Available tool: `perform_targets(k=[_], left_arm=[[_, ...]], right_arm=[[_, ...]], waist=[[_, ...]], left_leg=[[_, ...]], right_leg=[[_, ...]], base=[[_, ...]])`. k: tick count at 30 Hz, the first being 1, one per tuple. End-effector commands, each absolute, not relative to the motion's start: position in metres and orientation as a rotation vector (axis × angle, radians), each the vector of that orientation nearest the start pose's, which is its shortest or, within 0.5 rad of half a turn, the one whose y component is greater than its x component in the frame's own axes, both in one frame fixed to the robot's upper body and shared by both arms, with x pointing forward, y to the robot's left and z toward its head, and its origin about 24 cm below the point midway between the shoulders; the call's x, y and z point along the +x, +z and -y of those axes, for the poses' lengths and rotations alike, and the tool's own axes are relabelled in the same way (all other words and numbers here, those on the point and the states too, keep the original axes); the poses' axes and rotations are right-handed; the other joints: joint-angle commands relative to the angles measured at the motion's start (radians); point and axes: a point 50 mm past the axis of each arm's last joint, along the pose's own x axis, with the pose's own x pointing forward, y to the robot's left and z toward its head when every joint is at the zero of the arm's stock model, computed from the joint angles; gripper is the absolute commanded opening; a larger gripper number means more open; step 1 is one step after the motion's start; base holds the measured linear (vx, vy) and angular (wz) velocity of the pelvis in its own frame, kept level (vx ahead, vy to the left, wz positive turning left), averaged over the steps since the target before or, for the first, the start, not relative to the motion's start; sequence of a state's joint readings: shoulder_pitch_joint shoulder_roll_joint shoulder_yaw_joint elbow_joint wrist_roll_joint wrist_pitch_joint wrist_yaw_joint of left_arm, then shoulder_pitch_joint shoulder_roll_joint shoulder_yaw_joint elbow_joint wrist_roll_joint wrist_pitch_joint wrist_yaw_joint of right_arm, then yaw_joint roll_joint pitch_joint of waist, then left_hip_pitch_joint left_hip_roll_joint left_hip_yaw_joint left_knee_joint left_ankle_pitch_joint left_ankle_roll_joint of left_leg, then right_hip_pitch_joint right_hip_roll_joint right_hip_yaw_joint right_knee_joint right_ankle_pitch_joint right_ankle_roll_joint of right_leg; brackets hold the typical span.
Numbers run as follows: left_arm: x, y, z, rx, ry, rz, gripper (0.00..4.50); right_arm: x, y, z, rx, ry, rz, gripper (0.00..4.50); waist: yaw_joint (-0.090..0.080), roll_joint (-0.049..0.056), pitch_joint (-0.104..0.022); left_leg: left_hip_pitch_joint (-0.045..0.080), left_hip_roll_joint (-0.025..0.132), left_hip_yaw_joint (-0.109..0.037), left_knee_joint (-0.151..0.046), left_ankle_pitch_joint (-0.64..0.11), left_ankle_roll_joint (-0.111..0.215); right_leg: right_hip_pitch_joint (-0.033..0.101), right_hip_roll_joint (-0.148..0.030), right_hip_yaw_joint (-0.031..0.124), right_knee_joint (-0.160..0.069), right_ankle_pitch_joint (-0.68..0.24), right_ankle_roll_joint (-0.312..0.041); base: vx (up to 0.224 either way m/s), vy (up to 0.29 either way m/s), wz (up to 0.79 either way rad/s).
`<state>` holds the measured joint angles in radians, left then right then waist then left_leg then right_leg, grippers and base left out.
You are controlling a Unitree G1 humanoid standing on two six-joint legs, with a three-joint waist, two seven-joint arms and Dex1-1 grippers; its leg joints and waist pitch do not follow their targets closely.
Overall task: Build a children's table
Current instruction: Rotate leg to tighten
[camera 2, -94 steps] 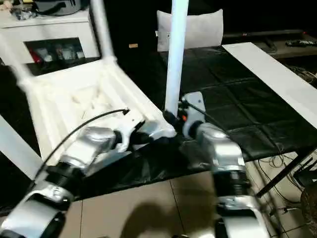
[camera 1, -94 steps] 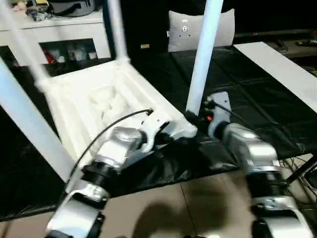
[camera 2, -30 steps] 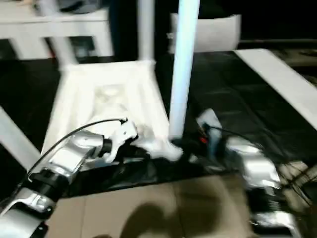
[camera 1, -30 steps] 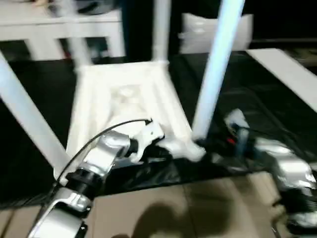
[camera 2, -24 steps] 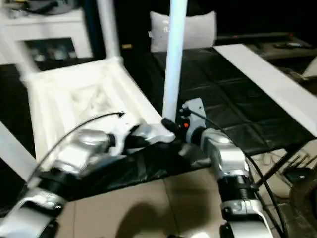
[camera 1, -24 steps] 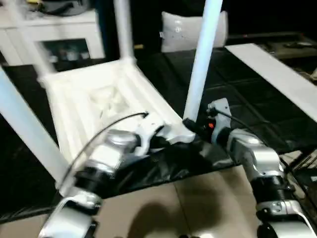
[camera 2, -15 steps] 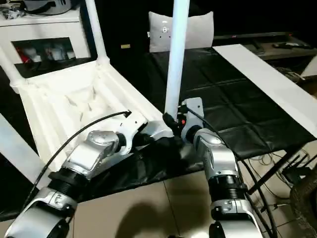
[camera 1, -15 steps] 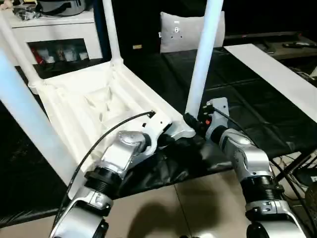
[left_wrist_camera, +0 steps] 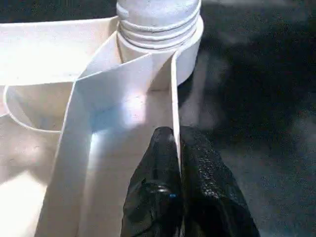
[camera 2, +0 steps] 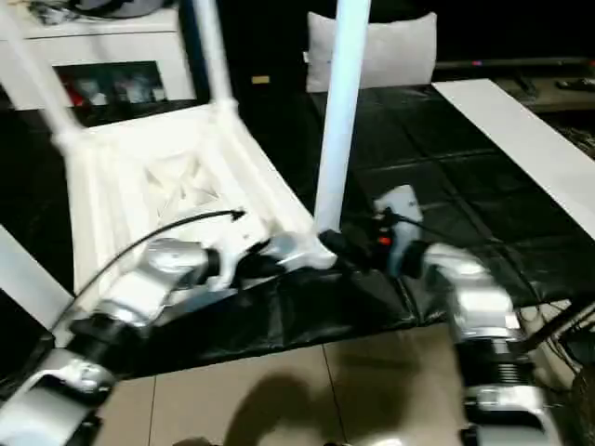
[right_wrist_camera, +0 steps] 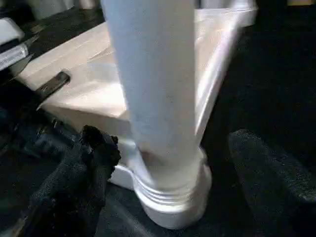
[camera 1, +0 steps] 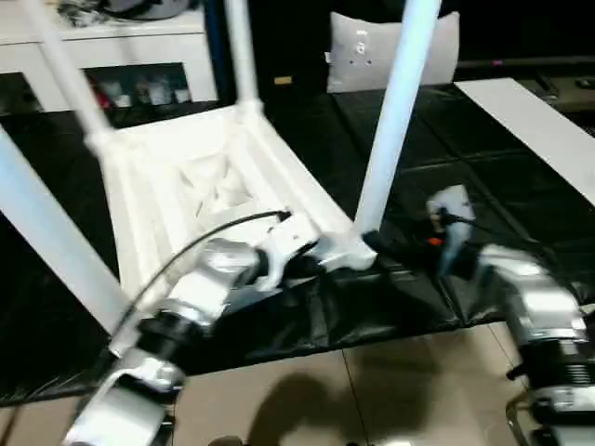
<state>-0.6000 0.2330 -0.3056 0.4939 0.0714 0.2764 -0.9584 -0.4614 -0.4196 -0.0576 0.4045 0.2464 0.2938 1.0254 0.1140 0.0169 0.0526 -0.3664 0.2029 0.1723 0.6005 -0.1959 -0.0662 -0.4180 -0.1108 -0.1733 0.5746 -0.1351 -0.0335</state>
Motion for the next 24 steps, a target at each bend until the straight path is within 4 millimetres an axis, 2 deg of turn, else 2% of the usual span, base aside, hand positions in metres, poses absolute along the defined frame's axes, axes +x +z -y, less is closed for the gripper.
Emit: perform_targets(k=[1,3,4,8,11,14,15,17,24], left_arm=[[0.315,0.061,-0.082,0.431,-1.308,-0.383,0.0],[0.312,0.06,-0.086,0.456,-1.358,-0.392,0.0],[0.311,0.06,-0.088,0.475,-1.389,-0.39,0.0],[0.307,0.061,-0.093,0.517,-1.495,-0.397,0.0],[0.303,0.064,-0.095,0.526,-1.583,-0.409,0.0],[0.303,0.065,-0.095,0.553,-1.613,-0.414,0.0],[0.304,0.066,-0.095,0.554,-1.613,-0.413,0.0],[0.305,0.066,-0.095,0.554,-1.61,-0.41,0.0],[0.308,0.065,-0.097,0.538,-1.591,-0.406,0.0]], right_arm=[[0.31,0.084,0.198,-0.02,1.034,-0.247,3.88],[0.306,0.086,0.2,-0.038,1.108,-0.254,3.88],[0.305,0.087,0.2,-0.06,1.144,-0.252,3.74],[0.302,0.088,0.201,-0.065,1.238,-0.289,3.46],[0.299,0.087,0.198,-0.072,1.322,-0.321,3.14],[0.296,0.082,0.19,-0.05,1.394,-0.35,3.01],[0.295,0.081,0.188,-0.052,1.408,-0.356,2.79],[0.294,0.08,0.188,-0.042,1.425,-0.366,2.64],[0.289,0.075,0.186,-0.008,1.478,-0.388,2.2]], waist=[[0.005,-0.018,-0.071],[0.008,-0.018,-0.072],[0.009,-0.017,-0.073],[0.017,-0.018,-0.074],[0.03,-0.019,-0.077],[0.036,-0.021,-0.078],[0.038,-0.02,-0.079],[0.041,-0.021,-0.079],[0.046,-0.023,-0.078]], left_leg=[[0.009,0.03,-0.003,-0.063,-0.163,0.084],[0.01,0.032,-0.004,-0.063,-0.177,0.079],[0.009,0.032,-0.006,-0.063,-0.181,0.077],[0.01,0.037,-0.006,-0.063,-0.178,0.072],[0.014,0.039,-0.004,-0.063,-0.166,0.073],[0.01,0.04,-0.005,-0.062,-0.153,0.073],[0.009,0.04,-0.006,-0.062,-0.148,0.071],[0.009,0.041,-0.005,-0.062,-0.144,0.069],[0.009,0.037,-0.004,-0.062,-0.149,0.06]], right_leg=[[0.068,-0.06,0.063,-0.083,-0.42,-0.085],[0.07,-0.061,0.063,-0.085,-0.438,-0.075],[0.069,-0.061,0.062,-0.083,-0.437,-0.073],[0.067,-0.06,0.066,-0.076,-0.409,-0.093],[0.065,-0.061,0.069,-0.071,-0.385,-0.111],[0.067,-0.061,0.072,-0.063,-0.358,-0.125],[0.068,-0.062,0.072,-0.061,-0.354,-0.127],[0.068,-0.062,0.073,-0.061,-0.35,-0.129],[0.068,-0.062,0.071,-0.068,-0.401,-0.101]], base=[[0.0,0.0,0.0],[0.0,0.0,0.0],[0.0,0.0,0.0],[0.0,0.0,0.0],[0.0,0.0,0.0],[0.0,0.0,0.0],[0.0,0.0,0.0],[0.0,0.0,0.0],[0.0,0.0,0.0]])
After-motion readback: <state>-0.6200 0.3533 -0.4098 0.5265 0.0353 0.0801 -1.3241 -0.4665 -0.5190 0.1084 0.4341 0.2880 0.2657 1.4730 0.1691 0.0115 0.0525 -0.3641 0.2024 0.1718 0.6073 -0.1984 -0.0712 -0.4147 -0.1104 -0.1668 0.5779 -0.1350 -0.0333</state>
